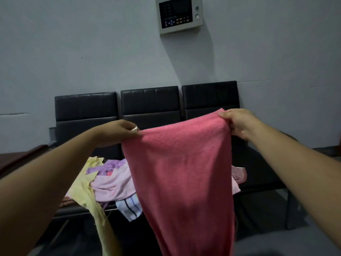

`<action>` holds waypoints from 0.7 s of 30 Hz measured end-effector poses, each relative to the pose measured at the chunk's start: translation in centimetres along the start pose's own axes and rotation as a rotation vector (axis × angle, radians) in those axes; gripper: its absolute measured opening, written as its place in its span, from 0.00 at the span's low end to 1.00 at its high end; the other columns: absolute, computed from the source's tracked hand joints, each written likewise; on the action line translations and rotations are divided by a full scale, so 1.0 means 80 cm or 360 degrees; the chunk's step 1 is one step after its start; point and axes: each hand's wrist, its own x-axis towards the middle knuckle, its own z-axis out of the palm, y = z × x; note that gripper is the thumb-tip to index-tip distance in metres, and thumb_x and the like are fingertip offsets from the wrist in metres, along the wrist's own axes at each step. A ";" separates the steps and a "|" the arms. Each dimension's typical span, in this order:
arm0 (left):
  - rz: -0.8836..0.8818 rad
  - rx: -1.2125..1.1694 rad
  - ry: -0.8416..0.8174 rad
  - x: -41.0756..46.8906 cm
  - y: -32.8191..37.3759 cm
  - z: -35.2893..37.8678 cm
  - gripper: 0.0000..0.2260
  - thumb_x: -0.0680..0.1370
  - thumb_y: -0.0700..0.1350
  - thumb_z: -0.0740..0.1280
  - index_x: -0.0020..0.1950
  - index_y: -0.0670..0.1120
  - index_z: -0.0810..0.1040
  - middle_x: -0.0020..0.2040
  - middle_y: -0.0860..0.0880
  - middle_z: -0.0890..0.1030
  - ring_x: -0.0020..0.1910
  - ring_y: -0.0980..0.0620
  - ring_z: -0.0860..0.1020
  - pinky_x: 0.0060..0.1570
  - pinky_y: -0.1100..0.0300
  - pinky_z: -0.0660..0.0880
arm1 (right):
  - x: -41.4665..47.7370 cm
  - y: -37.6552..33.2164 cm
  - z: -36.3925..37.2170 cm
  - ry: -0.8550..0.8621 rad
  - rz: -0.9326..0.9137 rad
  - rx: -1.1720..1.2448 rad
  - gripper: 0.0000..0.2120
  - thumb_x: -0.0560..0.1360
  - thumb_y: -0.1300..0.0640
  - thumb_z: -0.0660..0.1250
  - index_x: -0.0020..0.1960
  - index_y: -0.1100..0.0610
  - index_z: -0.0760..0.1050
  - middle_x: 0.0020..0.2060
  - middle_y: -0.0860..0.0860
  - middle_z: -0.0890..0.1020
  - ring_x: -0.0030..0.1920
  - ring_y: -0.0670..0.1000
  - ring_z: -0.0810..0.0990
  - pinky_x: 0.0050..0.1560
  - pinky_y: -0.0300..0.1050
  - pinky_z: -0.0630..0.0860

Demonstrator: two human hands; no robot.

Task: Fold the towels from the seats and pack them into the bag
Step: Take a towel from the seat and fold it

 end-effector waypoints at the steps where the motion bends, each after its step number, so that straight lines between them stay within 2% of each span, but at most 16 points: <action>1: 0.0018 0.0292 0.0031 0.001 -0.005 -0.003 0.08 0.80 0.48 0.69 0.47 0.44 0.82 0.40 0.50 0.81 0.39 0.56 0.77 0.42 0.62 0.74 | 0.001 0.001 0.000 0.0018 -0.0026 -0.0028 0.04 0.77 0.59 0.71 0.44 0.55 0.79 0.41 0.51 0.82 0.41 0.50 0.79 0.38 0.44 0.74; 3: 0.0002 0.0745 0.0072 0.002 -0.009 -0.004 0.07 0.82 0.47 0.67 0.46 0.49 0.81 0.41 0.49 0.82 0.38 0.53 0.78 0.41 0.60 0.75 | 0.004 0.008 0.002 0.0068 -0.0088 -0.0084 0.04 0.76 0.60 0.72 0.43 0.54 0.79 0.42 0.51 0.82 0.42 0.50 0.80 0.42 0.46 0.77; 5: -0.0060 0.0851 0.0042 0.002 -0.010 -0.003 0.07 0.83 0.47 0.65 0.46 0.50 0.80 0.41 0.49 0.82 0.36 0.53 0.80 0.37 0.63 0.77 | 0.003 0.014 0.004 0.0153 -0.0180 -0.0219 0.03 0.74 0.60 0.75 0.44 0.55 0.81 0.41 0.50 0.83 0.41 0.48 0.79 0.44 0.44 0.75; 7: -0.0066 0.0905 0.0057 -0.001 -0.007 0.002 0.05 0.82 0.48 0.66 0.47 0.52 0.79 0.40 0.49 0.81 0.32 0.54 0.78 0.33 0.64 0.74 | 0.002 0.019 0.007 0.0206 -0.0245 -0.0338 0.04 0.73 0.59 0.76 0.47 0.56 0.82 0.40 0.50 0.81 0.37 0.46 0.75 0.37 0.40 0.69; 9: 0.0013 0.0699 0.0201 0.000 -0.007 0.008 0.01 0.81 0.46 0.68 0.52 0.51 0.77 0.40 0.49 0.80 0.30 0.55 0.75 0.31 0.64 0.72 | 0.002 0.023 0.009 0.0208 -0.0241 -0.0342 0.06 0.74 0.60 0.76 0.50 0.60 0.83 0.37 0.53 0.79 0.32 0.47 0.72 0.32 0.40 0.68; 11: 0.0077 0.0195 0.0252 0.000 -0.003 0.016 0.08 0.81 0.42 0.69 0.58 0.49 0.75 0.40 0.46 0.78 0.30 0.54 0.74 0.29 0.63 0.73 | -0.001 0.025 0.014 0.0213 -0.0244 -0.0323 0.07 0.75 0.64 0.74 0.52 0.62 0.82 0.35 0.55 0.79 0.29 0.47 0.72 0.29 0.41 0.70; 13: 0.0095 -0.0219 0.0163 -0.002 0.007 0.023 0.07 0.81 0.41 0.68 0.58 0.43 0.76 0.40 0.42 0.77 0.35 0.49 0.75 0.33 0.61 0.77 | -0.005 0.025 0.025 0.0232 -0.0295 -0.0304 0.08 0.76 0.68 0.71 0.53 0.61 0.80 0.36 0.56 0.79 0.28 0.48 0.74 0.28 0.40 0.73; 16: 0.0125 -0.0616 -0.0025 -0.001 0.022 0.030 0.07 0.80 0.37 0.66 0.56 0.36 0.78 0.45 0.40 0.79 0.43 0.47 0.79 0.44 0.60 0.81 | -0.015 0.023 0.046 0.0151 -0.0354 -0.0221 0.10 0.77 0.73 0.65 0.49 0.60 0.78 0.36 0.59 0.79 0.28 0.49 0.77 0.29 0.39 0.78; 18: 0.0157 -0.0716 -0.0147 -0.001 0.030 0.034 0.09 0.80 0.34 0.65 0.59 0.33 0.77 0.50 0.38 0.82 0.48 0.47 0.83 0.48 0.61 0.81 | -0.026 0.019 0.064 0.0001 -0.0358 -0.0210 0.12 0.77 0.76 0.60 0.44 0.63 0.79 0.34 0.59 0.79 0.29 0.50 0.78 0.31 0.38 0.80; 21: 0.0259 -0.0417 -0.0124 -0.001 0.040 0.044 0.10 0.79 0.35 0.67 0.60 0.35 0.79 0.53 0.40 0.85 0.51 0.47 0.85 0.49 0.64 0.80 | -0.043 0.014 0.089 -0.0327 -0.0375 -0.0202 0.12 0.76 0.75 0.60 0.42 0.67 0.81 0.36 0.62 0.81 0.33 0.54 0.80 0.37 0.43 0.83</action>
